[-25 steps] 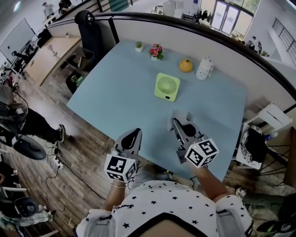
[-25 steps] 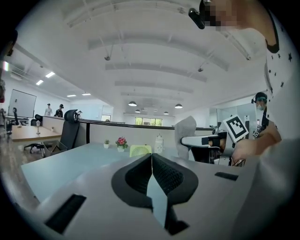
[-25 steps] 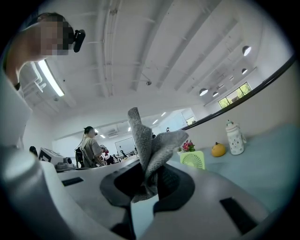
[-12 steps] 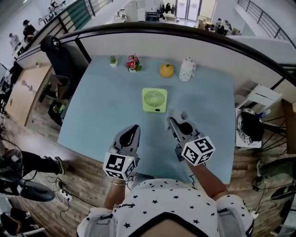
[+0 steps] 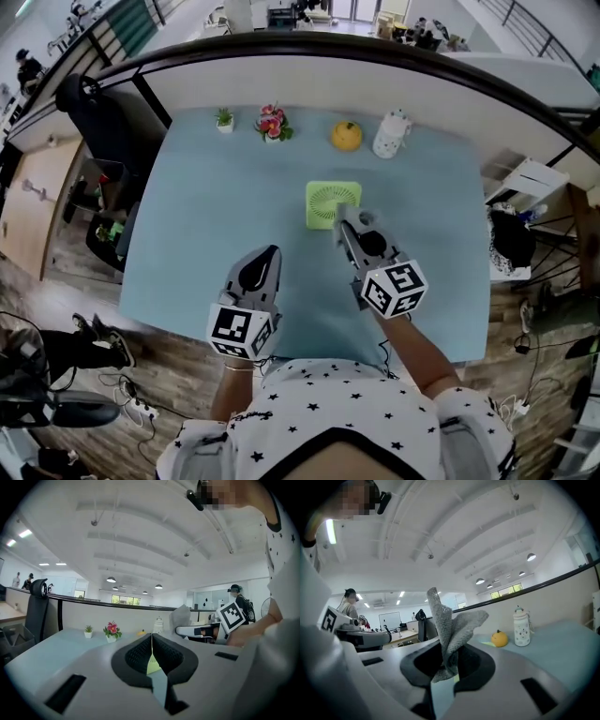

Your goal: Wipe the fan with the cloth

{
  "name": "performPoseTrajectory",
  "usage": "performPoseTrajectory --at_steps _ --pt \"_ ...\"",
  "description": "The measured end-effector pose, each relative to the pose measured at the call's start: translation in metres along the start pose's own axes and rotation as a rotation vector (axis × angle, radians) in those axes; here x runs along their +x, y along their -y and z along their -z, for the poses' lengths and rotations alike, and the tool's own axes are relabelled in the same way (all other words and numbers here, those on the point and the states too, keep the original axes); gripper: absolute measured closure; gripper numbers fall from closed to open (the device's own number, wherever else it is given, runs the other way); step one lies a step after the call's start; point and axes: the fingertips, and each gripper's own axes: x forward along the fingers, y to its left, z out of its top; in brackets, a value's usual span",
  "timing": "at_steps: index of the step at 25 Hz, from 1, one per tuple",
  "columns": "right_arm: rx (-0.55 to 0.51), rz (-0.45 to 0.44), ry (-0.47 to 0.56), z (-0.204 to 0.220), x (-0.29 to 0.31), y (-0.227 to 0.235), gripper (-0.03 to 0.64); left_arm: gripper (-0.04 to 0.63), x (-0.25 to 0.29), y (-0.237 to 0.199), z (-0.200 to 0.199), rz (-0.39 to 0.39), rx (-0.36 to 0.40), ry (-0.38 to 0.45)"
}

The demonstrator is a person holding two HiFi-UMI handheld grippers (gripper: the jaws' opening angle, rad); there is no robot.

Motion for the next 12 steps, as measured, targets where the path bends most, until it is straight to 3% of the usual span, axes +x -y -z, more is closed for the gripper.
performPoseTrajectory --at_steps 12 --pt "-0.139 0.096 -0.102 0.037 0.083 -0.008 0.567 0.565 -0.015 -0.073 0.016 -0.003 -0.012 -0.025"
